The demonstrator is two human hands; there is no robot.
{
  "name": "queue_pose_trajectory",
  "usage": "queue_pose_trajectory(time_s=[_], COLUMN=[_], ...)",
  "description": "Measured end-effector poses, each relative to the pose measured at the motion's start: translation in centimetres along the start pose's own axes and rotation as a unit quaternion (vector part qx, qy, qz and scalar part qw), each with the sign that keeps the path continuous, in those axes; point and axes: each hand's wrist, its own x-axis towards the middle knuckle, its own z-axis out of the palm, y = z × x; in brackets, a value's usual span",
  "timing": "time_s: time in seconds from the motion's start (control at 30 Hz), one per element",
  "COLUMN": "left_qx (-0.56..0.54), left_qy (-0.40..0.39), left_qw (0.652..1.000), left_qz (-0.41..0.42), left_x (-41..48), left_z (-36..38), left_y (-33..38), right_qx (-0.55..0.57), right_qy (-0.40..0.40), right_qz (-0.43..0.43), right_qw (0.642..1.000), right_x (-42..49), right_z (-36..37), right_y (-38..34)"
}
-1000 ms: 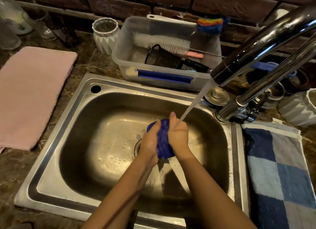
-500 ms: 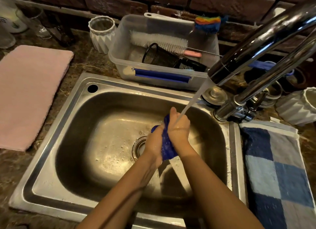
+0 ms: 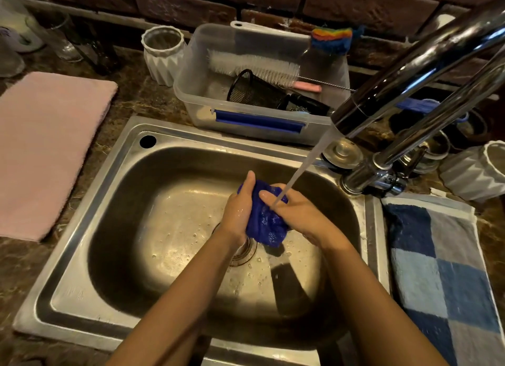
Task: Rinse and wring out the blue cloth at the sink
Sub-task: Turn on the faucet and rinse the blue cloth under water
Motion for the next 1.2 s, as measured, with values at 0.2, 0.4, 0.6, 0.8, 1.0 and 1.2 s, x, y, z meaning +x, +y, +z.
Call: queue_pose_trajectory(time_s=[0.2,0.4,0.6,0.8,1.0,1.2], left_qx=[0.327,0.01,-0.079,-0.117,-0.08,-0.097], left_qy=[0.056,-0.046,0.029,0.019,0.043,0.042], left_qw=[0.94,0.998,0.996,0.993,0.994,0.991], left_qz=[0.075,-0.051,-0.025,-0.025,-0.064,-0.082], left_x=[0.5,0.3,0.6,0.0,-0.3,0.6], left_z=[-1.1,-2.4,0.2,1.2,0.9,-0.3], left_y=[0.3,-0.1,-2.8,-3.4,-3.7,-1.5], right_qx=[-0.087,-0.079,-0.085,-0.084,-0.031,-0.004], right_qy=[0.118,0.161,0.231,0.344,0.337,0.316], right_qz=[-0.041,-0.025,-0.034,-0.012,0.009,-0.062], right_qw=[0.988,0.983,0.969,0.935,0.941,0.947], right_x=[-0.2,-0.6,-1.9,1.0,2.9,0.8], right_z=[-1.1,-0.8,4.5,4.0,3.3,6.3], right_y=[-0.5,0.2,0.1,0.2,1.0,2.1])
